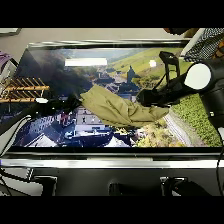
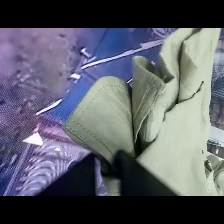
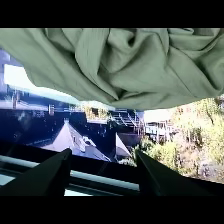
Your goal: Fold the clothes and pants, and hang the long-sleeved shirts on hangers.
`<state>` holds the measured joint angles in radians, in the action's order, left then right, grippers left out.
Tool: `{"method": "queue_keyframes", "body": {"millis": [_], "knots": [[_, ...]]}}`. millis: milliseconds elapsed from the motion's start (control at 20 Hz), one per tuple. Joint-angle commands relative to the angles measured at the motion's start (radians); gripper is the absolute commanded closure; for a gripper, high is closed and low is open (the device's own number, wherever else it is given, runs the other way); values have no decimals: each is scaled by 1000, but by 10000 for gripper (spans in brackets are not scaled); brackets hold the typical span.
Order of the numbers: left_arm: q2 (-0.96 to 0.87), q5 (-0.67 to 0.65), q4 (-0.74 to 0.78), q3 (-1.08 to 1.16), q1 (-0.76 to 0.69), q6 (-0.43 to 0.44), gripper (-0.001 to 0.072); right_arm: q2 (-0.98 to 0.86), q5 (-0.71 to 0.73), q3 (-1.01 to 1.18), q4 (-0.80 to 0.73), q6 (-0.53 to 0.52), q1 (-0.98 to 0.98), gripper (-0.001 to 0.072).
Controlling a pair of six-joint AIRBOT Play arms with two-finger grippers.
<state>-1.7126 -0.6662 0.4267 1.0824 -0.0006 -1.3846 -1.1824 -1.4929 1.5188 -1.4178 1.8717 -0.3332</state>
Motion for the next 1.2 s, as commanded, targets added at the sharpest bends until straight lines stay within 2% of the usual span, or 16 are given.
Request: {"method": "queue_keyframes", "body": {"millis": [0, 100, 200, 250, 350, 400, 450, 500, 550, 700, 900, 1150], "knots": [[-14, 2, -1, 9, -3, -11, 691, 0, 70, 0, -27, 93, -1, 234], [-13, -26, -1, 29, 8, -6, 691, 0, 110, 11, -137, 221, 0, 231], [-10, -60, -1, 43, 26, -6, 691, 0, 98, 55, -359, 364, 6, 231], [-7, -69, -1, 44, 35, -6, 691, 0, 87, 76, -405, 403, 40, 231], [-5, -87, -1, 44, 56, -6, 691, -3, 75, 80, -346, 412, 208, 229], [-5, -95, 0, 44, 65, -6, 691, -11, 79, 64, -297, 377, 299, 215], [-5, -101, 0, 44, 71, -6, 691, -24, 89, 31, -219, 311, 399, 156], [-4, -105, 0, 44, 77, -6, 691, -40, 103, -14, -118, 229, 486, 38], [-4, -105, 0, 44, 81, -6, 691, -59, 127, -77, 12, 134, 568, 26], [-4, -112, 0, 44, 82, -6, 691, -106, 237, -299, 307, -63, 714, 27], [-4, -137, 0, 44, 81, -5, 691, -167, 431, -493, 452, -217, 706, 28], [-4, -142, 0, 44, 81, -2, 691, -292, 599, -519, 483, -246, 606, 46]]}}
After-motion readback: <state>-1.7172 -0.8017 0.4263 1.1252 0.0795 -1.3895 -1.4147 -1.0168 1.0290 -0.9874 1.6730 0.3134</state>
